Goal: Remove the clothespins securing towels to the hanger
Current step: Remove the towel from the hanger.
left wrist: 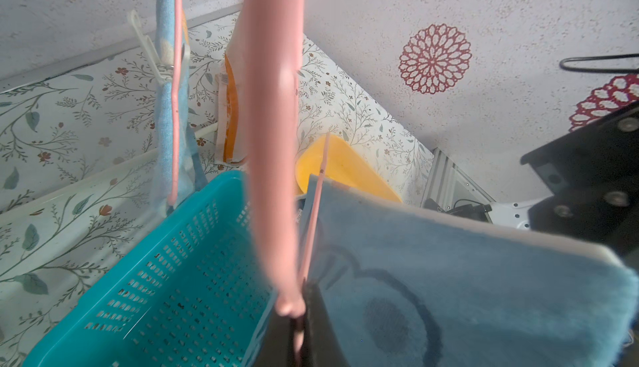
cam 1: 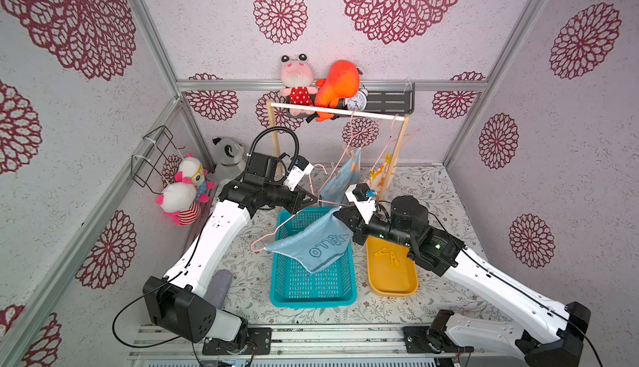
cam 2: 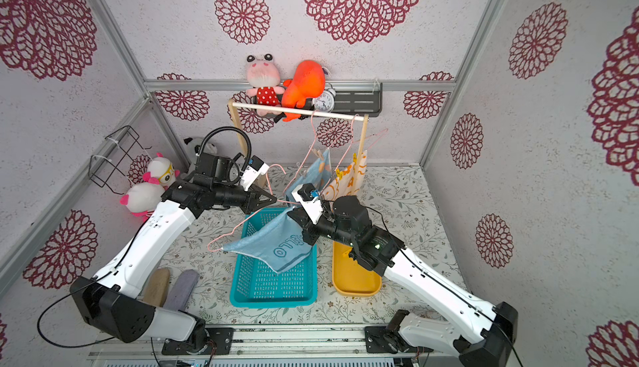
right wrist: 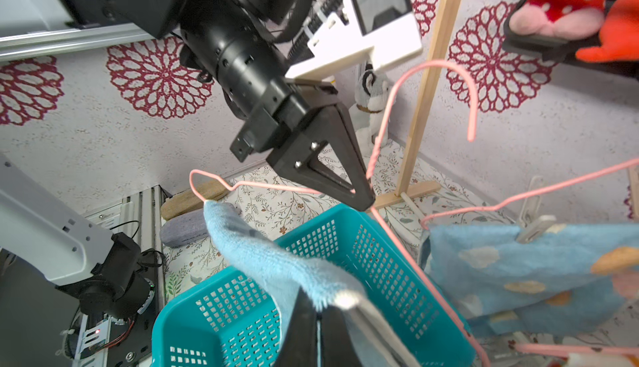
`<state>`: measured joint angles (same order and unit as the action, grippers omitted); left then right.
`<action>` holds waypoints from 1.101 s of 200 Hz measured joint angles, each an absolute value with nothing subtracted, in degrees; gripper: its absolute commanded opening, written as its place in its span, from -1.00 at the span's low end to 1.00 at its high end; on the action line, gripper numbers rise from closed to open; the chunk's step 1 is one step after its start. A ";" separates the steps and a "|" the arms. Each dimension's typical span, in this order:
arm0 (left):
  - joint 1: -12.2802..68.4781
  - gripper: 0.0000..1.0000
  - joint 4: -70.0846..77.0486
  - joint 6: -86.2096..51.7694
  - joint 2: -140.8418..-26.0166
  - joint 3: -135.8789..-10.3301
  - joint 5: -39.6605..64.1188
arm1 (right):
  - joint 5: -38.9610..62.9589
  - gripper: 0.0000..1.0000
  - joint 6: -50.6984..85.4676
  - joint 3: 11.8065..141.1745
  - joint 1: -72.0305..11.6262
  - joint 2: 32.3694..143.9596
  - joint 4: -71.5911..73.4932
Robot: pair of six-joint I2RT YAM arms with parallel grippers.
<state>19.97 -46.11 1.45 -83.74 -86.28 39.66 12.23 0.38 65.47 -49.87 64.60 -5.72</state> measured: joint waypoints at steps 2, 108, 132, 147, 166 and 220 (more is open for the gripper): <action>19.97 -1.00 -46.11 1.45 -83.74 -86.28 39.66 | 12.21 -1.00 0.23 65.93 -49.89 64.77 -5.98; 20.27 -1.00 -46.09 1.43 -84.40 -85.91 38.65 | 12.56 -1.00 -5.91 82.00 -50.96 69.69 -12.64; 20.36 -1.00 -46.09 1.43 -84.40 -85.73 38.26 | 12.67 -1.00 -7.05 86.50 -51.24 70.61 -14.98; 20.38 -1.00 -46.11 1.43 -84.40 -85.65 38.11 | 12.73 -1.00 -7.62 89.62 -51.51 71.18 -16.69; 20.38 -1.00 -46.09 1.43 -84.40 -85.58 37.80 | 13.15 -1.00 -7.92 93.41 -51.81 71.83 -18.81; 20.60 -1.00 -46.09 1.45 -84.53 -85.32 36.42 | 17.23 -1.00 -6.94 100.55 -52.82 72.42 -23.90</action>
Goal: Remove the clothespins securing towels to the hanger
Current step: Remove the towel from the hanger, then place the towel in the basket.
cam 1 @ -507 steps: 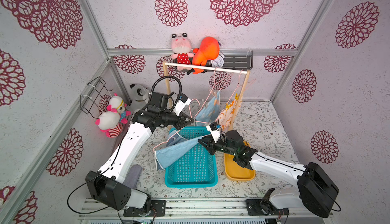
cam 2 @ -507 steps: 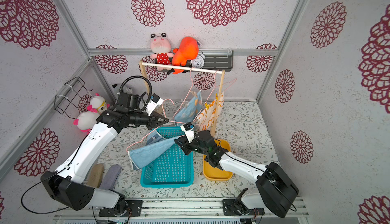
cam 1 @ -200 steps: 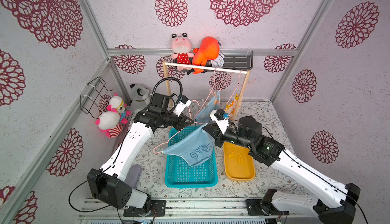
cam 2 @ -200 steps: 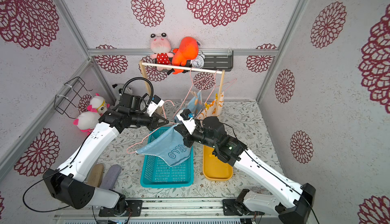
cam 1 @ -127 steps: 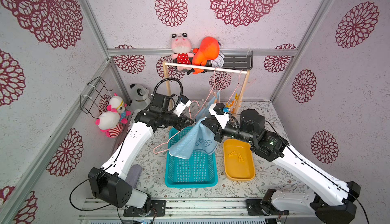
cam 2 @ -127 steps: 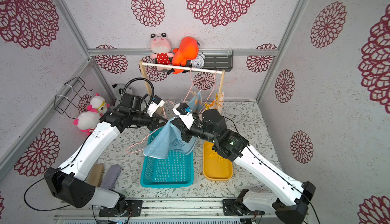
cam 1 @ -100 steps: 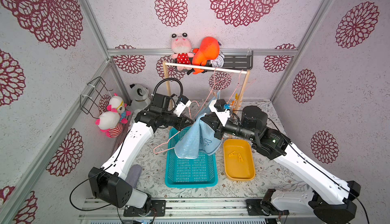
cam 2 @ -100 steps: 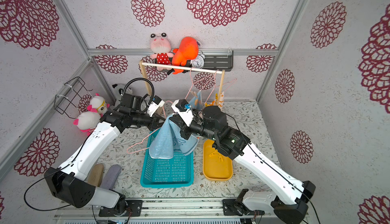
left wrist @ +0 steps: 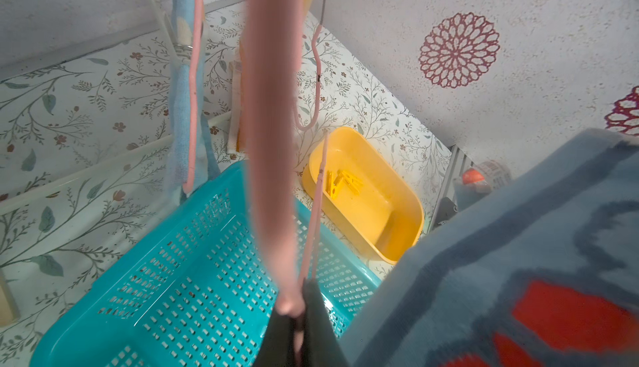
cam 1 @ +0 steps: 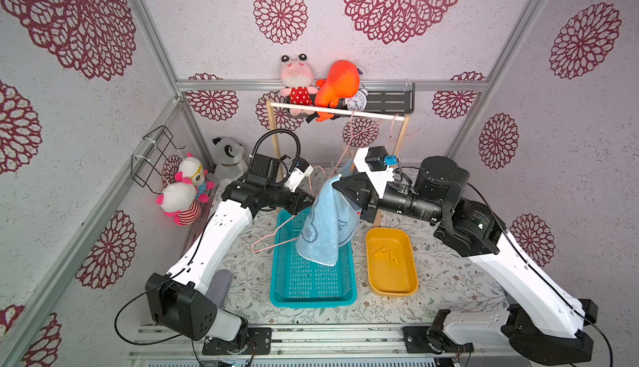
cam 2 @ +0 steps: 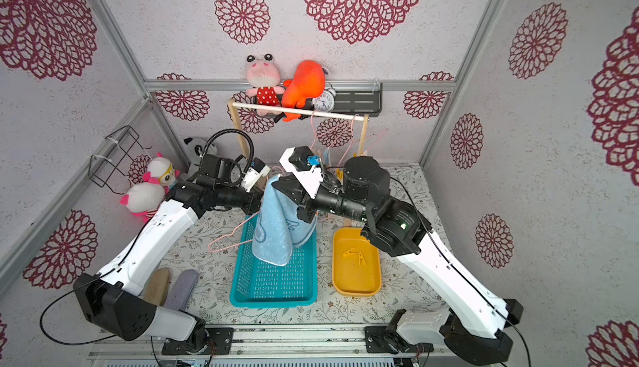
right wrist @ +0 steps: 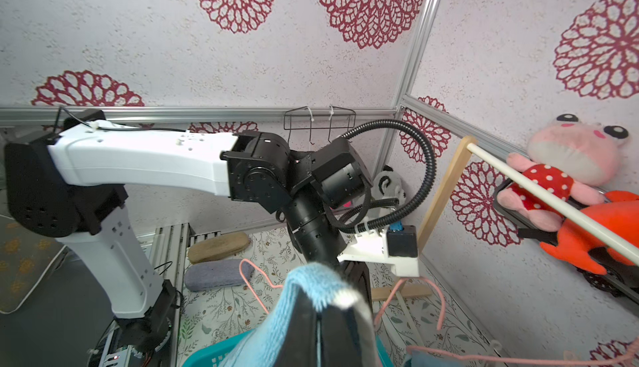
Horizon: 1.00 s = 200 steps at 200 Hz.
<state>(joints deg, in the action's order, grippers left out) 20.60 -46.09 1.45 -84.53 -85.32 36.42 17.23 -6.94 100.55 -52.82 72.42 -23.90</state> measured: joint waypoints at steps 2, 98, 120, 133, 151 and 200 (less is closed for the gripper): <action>20.60 -1.00 -46.09 1.45 -84.53 -85.32 36.40 | 17.28 -1.00 -6.94 100.68 -52.82 72.42 -23.99; 20.64 -1.00 -45.74 1.48 -85.27 -84.36 31.59 | 18.06 -1.00 -5.45 91.90 -52.88 67.94 -27.31; 20.64 -1.00 -45.69 1.48 -85.27 -84.36 30.83 | 17.72 -1.00 -4.32 85.58 -52.93 65.49 -26.17; 20.64 -1.00 -45.63 1.45 -85.23 -84.36 30.55 | 17.54 -1.00 -3.31 81.45 -52.93 64.29 -24.67; 20.64 -1.00 -45.63 1.45 -85.23 -84.36 30.28 | 17.17 -1.00 -1.76 75.75 -52.93 63.51 -21.96; 20.64 -1.00 -45.21 1.45 -84.84 -84.36 30.06 | 16.34 -1.00 2.46 62.76 -52.93 65.30 -14.22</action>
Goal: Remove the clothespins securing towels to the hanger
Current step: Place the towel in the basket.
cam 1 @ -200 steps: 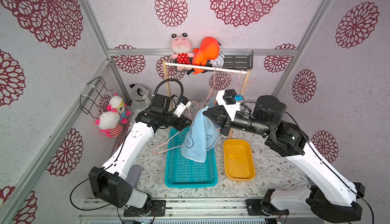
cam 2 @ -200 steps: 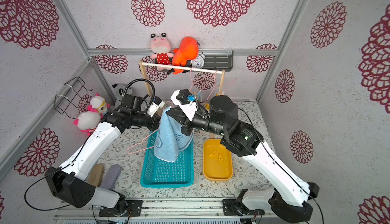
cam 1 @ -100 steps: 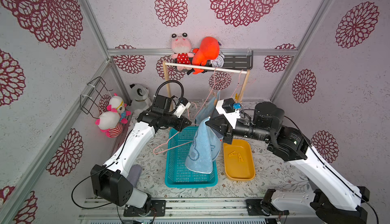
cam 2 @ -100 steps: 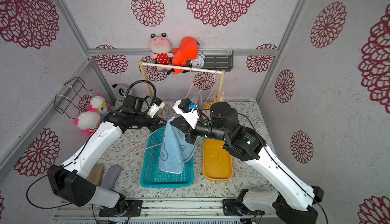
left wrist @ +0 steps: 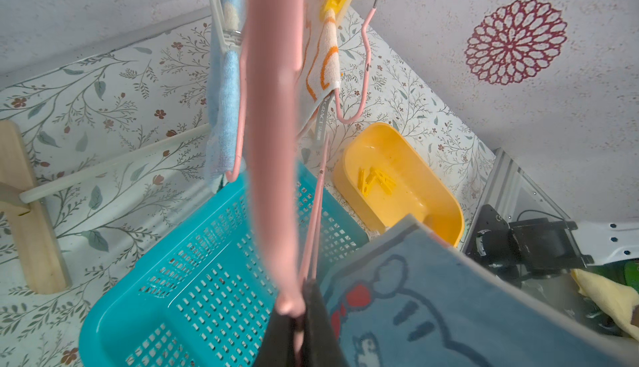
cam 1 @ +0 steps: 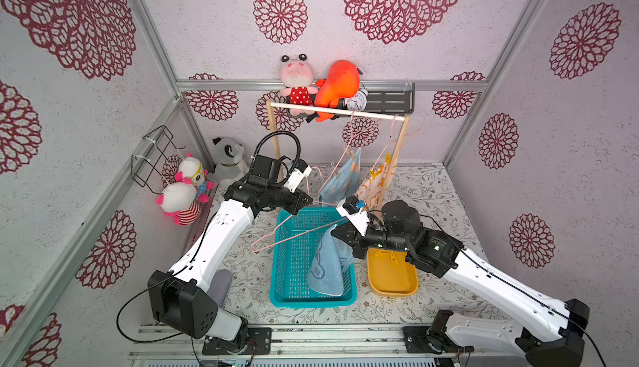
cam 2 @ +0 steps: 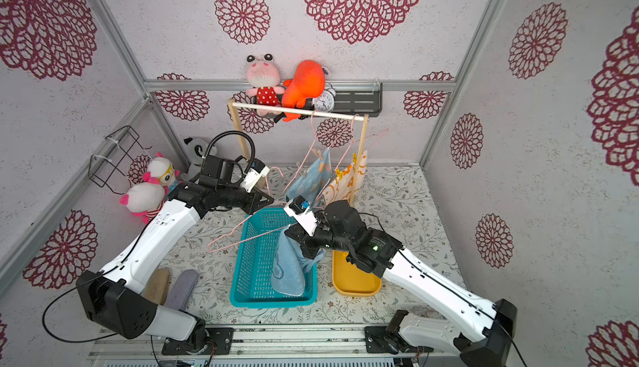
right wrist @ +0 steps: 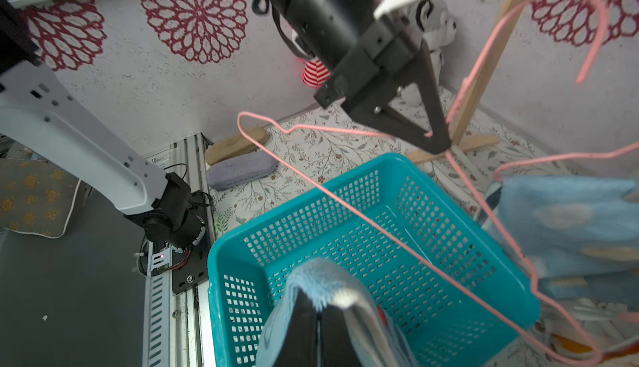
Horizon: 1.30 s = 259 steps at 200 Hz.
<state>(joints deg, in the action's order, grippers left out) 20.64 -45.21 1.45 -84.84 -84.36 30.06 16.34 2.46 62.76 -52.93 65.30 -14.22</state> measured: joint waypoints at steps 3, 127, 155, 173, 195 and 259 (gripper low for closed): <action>20.64 -1.00 -45.19 1.43 -84.77 -84.36 30.06 | 16.21 -1.00 2.76 62.06 -52.93 65.63 -13.74; 20.64 -1.00 -44.40 1.43 -83.55 -83.57 29.21 | 12.12 -1.00 8.21 50.89 -52.93 80.68 -0.71; 20.64 -1.00 -44.40 1.45 -83.42 -83.57 29.19 | 10.44 -1.00 8.21 50.48 -52.93 85.14 0.21; 20.64 -1.00 -44.40 1.43 -83.15 -83.57 29.23 | 9.21 -1.00 8.21 50.43 -52.93 87.92 0.21; 20.64 -1.00 -44.40 1.43 -82.87 -83.57 29.47 | 8.27 -1.00 8.21 50.57 -52.95 91.13 0.43; 20.64 -1.00 -43.72 1.50 -82.81 -83.57 29.15 | 3.31 -1.00 7.99 54.96 -53.15 96.16 1.17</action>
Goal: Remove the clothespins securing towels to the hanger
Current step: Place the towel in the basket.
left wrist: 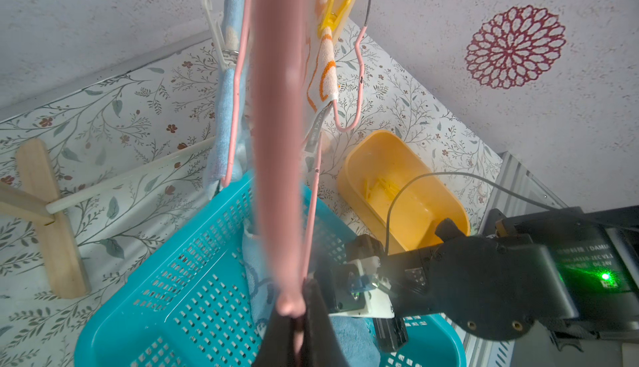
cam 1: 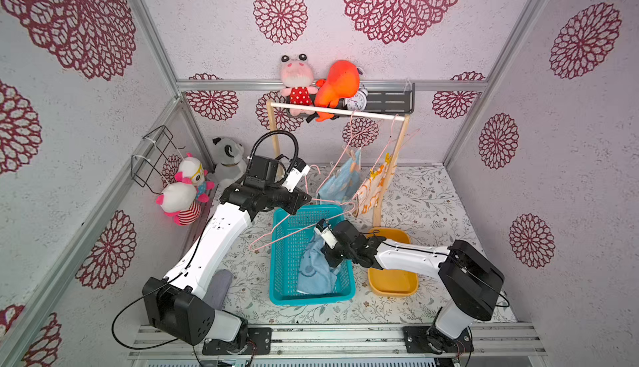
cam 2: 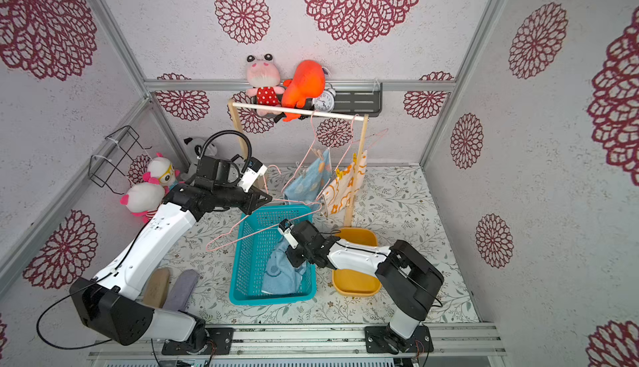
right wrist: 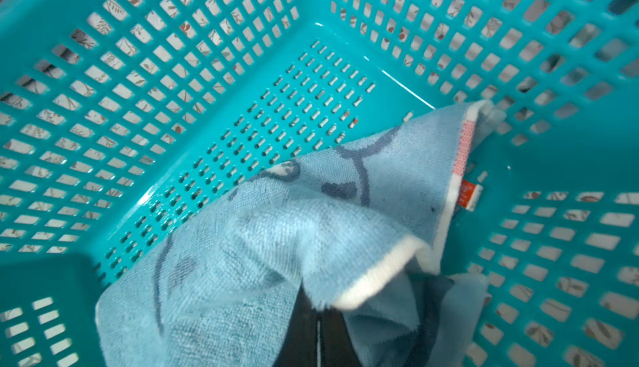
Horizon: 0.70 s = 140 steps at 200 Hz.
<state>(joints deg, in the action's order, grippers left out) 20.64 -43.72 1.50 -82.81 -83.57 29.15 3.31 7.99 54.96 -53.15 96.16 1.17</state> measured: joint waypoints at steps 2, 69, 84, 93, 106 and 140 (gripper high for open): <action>20.64 -1.00 -43.70 1.50 -82.81 -83.57 29.12 | 3.09 -1.00 7.97 55.05 -53.17 96.27 1.21; 20.60 -1.00 -42.81 1.52 -80.68 -83.57 28.38 | -3.01 -1.00 7.42 57.25 -53.47 100.20 1.17; 20.60 -1.00 -42.78 1.39 -80.62 -83.57 28.77 | -3.92 -1.00 7.44 57.28 -53.63 100.62 0.60; 20.64 -1.00 -42.92 1.43 -80.62 -83.57 29.04 | -4.36 -0.92 7.49 57.28 -53.78 100.66 0.14; 20.64 -1.00 -42.98 1.43 -80.62 -83.57 29.32 | -4.78 -0.74 7.64 57.25 -54.06 100.49 -0.16; 20.64 -1.00 -42.92 1.34 -80.62 -83.57 29.78 | -5.10 -0.32 7.77 56.66 -55.07 97.51 -1.26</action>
